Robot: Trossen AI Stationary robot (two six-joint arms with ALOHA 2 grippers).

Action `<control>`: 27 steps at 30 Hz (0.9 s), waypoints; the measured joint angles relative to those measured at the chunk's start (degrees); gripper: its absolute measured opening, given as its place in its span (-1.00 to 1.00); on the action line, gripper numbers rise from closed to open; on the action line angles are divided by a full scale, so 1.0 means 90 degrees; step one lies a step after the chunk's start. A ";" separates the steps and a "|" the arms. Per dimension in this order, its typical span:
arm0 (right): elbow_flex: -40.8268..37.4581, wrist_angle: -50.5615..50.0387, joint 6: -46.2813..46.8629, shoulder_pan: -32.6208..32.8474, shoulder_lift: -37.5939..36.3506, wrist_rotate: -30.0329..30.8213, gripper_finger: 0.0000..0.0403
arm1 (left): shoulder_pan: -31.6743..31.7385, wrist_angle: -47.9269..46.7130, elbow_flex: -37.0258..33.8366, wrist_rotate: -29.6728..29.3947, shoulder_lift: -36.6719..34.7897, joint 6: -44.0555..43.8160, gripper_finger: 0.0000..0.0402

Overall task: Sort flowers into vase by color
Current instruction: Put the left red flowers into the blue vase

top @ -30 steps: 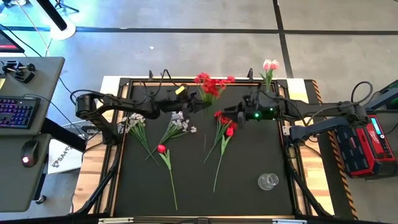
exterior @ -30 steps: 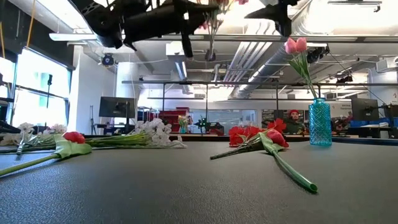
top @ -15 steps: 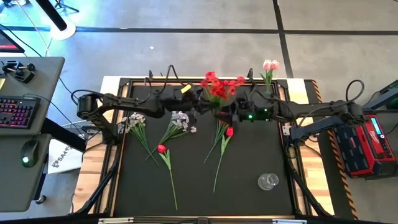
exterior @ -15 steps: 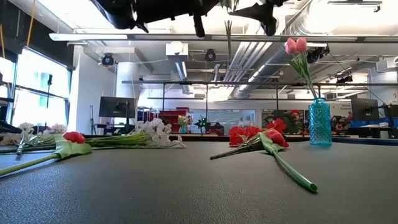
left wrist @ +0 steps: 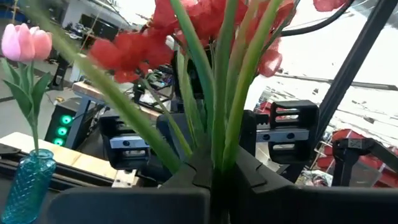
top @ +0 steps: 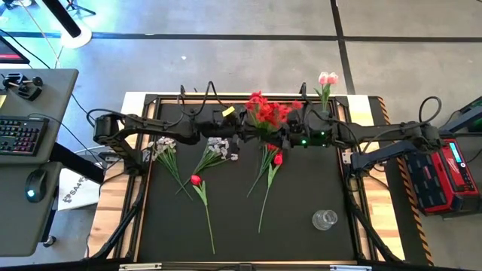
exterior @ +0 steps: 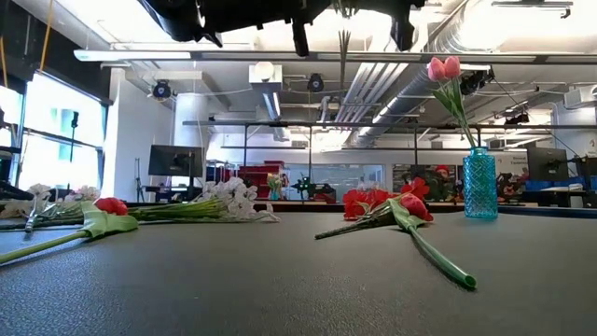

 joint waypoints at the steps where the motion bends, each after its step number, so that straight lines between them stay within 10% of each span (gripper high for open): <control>1: 0.0000 -0.0045 -0.0064 -0.0004 -0.0022 0.0041 -0.95 | 0.0000 -0.0001 0.0000 -0.0052 0.0001 -0.0006 -0.92; 14: 0.0000 -0.1672 -0.0438 0.0010 -0.1337 0.1821 -0.99 | 0.0212 -0.0767 0.0011 -0.0105 -0.0006 -0.0259 -0.18; 27: 0.0000 -0.3254 -0.2039 0.0013 -0.2683 0.5255 -1.00 | 0.0228 -0.1466 0.0010 -0.0064 -0.0006 -0.0344 -0.12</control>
